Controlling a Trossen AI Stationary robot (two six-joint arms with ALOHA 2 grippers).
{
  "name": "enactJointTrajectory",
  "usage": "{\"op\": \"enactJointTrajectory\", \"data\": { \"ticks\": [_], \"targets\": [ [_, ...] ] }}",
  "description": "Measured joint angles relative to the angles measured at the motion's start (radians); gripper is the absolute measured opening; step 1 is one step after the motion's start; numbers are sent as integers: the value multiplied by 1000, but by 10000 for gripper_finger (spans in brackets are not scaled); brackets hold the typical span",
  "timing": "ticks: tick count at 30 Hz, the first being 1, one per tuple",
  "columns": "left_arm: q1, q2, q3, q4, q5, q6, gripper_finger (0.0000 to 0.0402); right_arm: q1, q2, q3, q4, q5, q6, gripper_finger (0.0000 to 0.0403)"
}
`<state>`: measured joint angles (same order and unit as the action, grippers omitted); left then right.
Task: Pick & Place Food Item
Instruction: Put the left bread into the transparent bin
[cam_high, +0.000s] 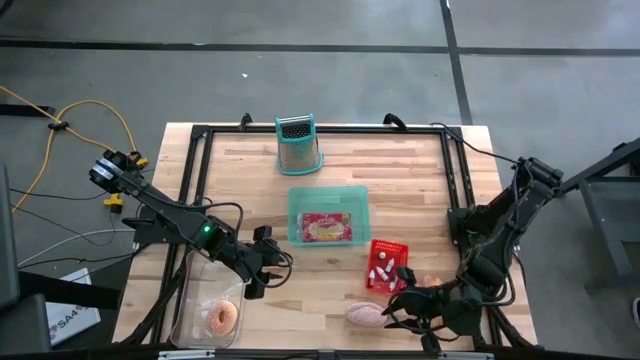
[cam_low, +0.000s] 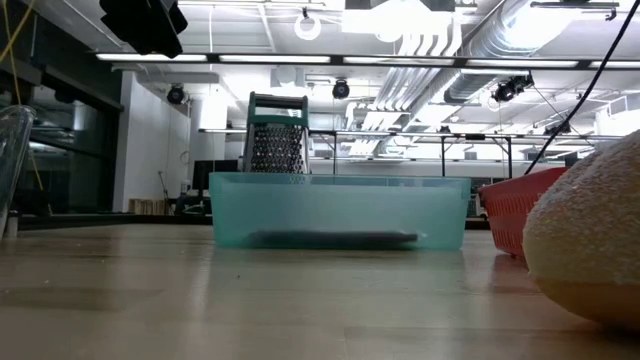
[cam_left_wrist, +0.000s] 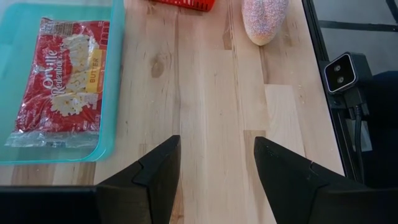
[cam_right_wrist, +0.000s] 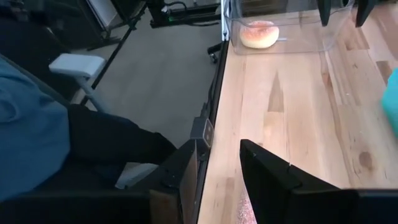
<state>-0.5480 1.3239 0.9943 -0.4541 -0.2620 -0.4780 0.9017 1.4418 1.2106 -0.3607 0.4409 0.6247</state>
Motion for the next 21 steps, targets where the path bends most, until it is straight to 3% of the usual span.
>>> {"op": "enactJointTrajectory", "data": {
  "ticks": [21],
  "targets": [
    [0,0,0,3,0,0,198,49,122,0,-62,105,111,112]
  ]
}}
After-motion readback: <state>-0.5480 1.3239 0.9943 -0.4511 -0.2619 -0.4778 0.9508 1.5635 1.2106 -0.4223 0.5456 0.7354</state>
